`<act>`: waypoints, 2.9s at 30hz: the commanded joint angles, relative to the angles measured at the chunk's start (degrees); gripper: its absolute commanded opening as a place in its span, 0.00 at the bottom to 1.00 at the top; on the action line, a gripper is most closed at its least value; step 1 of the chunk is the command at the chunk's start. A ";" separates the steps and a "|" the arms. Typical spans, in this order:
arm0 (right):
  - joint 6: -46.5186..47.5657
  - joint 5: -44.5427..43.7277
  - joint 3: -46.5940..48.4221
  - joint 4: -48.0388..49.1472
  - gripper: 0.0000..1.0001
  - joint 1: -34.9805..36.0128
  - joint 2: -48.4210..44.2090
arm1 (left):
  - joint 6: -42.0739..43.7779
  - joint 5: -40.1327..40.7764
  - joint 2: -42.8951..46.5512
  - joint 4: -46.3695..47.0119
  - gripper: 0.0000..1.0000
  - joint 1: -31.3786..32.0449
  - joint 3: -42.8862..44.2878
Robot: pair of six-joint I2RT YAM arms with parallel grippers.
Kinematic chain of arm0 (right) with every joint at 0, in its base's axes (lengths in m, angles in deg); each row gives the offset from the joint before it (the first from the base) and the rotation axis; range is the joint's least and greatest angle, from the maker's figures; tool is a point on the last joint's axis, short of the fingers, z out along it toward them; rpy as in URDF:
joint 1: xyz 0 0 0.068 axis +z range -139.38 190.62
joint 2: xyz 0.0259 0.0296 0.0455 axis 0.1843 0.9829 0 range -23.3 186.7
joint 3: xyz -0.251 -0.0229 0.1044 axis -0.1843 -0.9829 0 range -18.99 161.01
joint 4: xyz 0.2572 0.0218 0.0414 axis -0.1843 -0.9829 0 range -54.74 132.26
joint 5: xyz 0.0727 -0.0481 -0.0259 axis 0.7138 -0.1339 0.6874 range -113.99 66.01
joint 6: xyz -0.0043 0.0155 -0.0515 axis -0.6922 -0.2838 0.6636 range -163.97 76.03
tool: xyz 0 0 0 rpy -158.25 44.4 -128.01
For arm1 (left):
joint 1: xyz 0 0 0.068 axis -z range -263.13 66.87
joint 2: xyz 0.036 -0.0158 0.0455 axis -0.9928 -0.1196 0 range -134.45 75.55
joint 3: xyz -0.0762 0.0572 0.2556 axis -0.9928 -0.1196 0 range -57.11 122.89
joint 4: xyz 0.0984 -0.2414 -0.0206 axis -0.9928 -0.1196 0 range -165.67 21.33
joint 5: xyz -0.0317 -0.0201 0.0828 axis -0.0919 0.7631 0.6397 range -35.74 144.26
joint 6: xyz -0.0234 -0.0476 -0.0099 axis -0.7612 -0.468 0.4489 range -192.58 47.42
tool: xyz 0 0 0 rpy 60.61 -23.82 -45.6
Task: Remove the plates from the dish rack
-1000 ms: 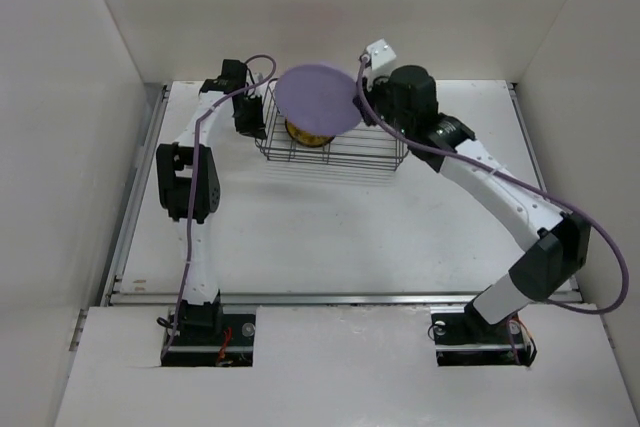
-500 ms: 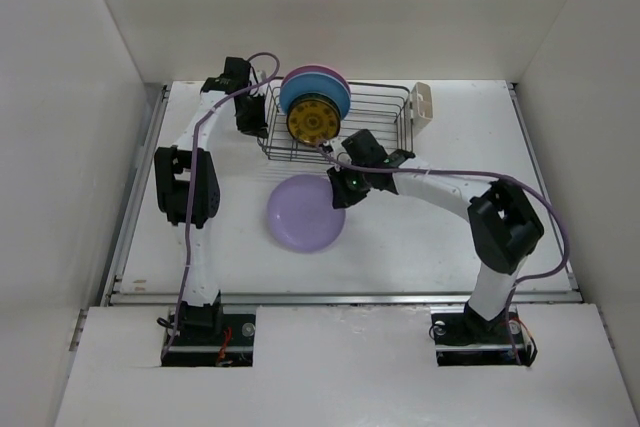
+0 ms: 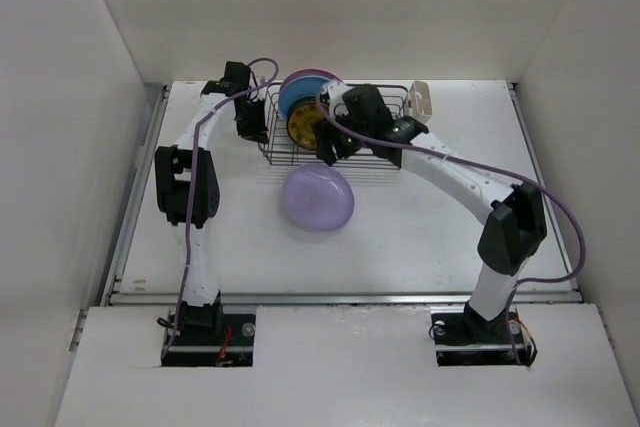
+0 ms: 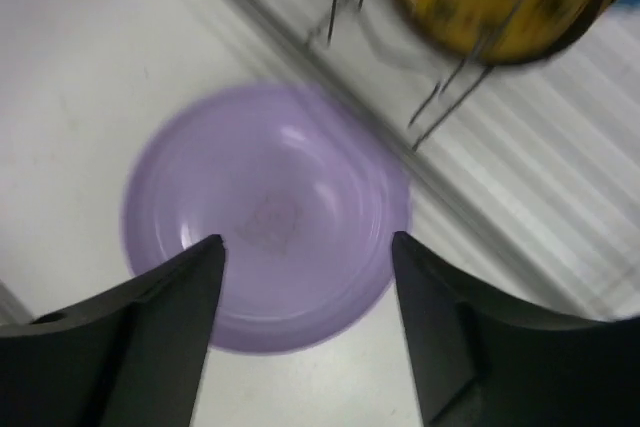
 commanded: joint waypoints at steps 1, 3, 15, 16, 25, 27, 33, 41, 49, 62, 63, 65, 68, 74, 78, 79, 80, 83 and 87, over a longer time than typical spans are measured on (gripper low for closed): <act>1.57 -7.47 10.56 7.00 0.67 -2.18 3.10 | 0.28 -3.28 3.30 0.23 0.00 0.38 0.83; 2.72 -9.85 15.57 7.62 0.61 -3.86 8.21 | 0.28 -3.28 3.30 0.22 0.00 0.38 0.83; 3.87 -3.98 36.43 8.23 0.38 -8.88 30.03 | -0.25 -3.28 0.48 -0.92 0.00 0.38 2.41; 3.86 -3.97 36.43 8.23 0.34 -8.88 30.04 | -0.25 -3.28 -0.04 -0.92 0.00 0.38 2.41; 3.86 -5.11 33.26 9.55 0.17 -8.88 29.07 | -0.25 -3.28 -0.57 -0.92 0.00 0.38 2.41; 3.86 -4.59 33.26 9.55 0.17 -8.88 28.54 | -0.25 -3.28 -0.57 -0.92 0.00 0.38 2.41; 3.34 -4.59 30.37 7.88 0.69 -8.88 26.79 | -0.25 -3.28 -0.57 -0.92 0.00 0.38 2.41; 1.41 -1.42 26.15 9.54 0.50 -8.88 24.32 | -0.25 -3.28 -1.10 -1.44 0.00 0.38 2.41; 0.17 -2.12 25.53 8.77 0.49 -8.88 23.80 | -0.25 -3.28 -1.10 -1.44 0.00 0.38 2.41; -0.35 -2.65 19.99 9.99 0.48 -8.88 20.46 | -0.25 -2.75 -1.10 -1.44 0.00 0.38 2.41; -0.35 -2.04 19.99 11.29 0.47 -8.88 21.06 | -0.25 -2.75 -1.10 -1.44 0.00 0.38 2.41; -0.35 -2.04 19.99 12.62 0.47 -8.88 22.29 | -0.25 -2.75 -1.10 -1.44 0.00 0.38 2.41; -0.35 -4.06 24.20 11.41 0.47 -8.88 26.16 | -0.25 -2.23 -1.10 -1.97 0.00 0.38 2.41; -0.35 -4.06 27.29 12.01 0.47 -9.49 29.33 | -0.25 -2.22 -1.63 -1.97 0.00 0.38 2.41; -0.35 -5.55 28.08 11.48 0.45 -9.49 30.12 | -0.25 -2.22 -1.63 -1.97 0.00 0.91 2.41; 0.17 -4.68 28.08 11.48 0.44 -9.49 30.12 | -0.25 -2.22 -1.63 -1.97 0.00 0.91 2.41; 0.17 -4.07 27.56 12.09 0.42 -9.49 30.12 | -0.25 -2.22 -1.63 -1.97 0.00 0.91 1.89; 0.17 -3.53 27.55 13.33 0.36 -9.49 30.74 | -0.25 -2.22 -2.15 -1.97 0.00 0.91 1.89; 0.17 -6.87 28.17 12.63 0.47 -9.49 31.36 | -0.25 -2.22 -2.15 -1.97 0.00 0.91 1.89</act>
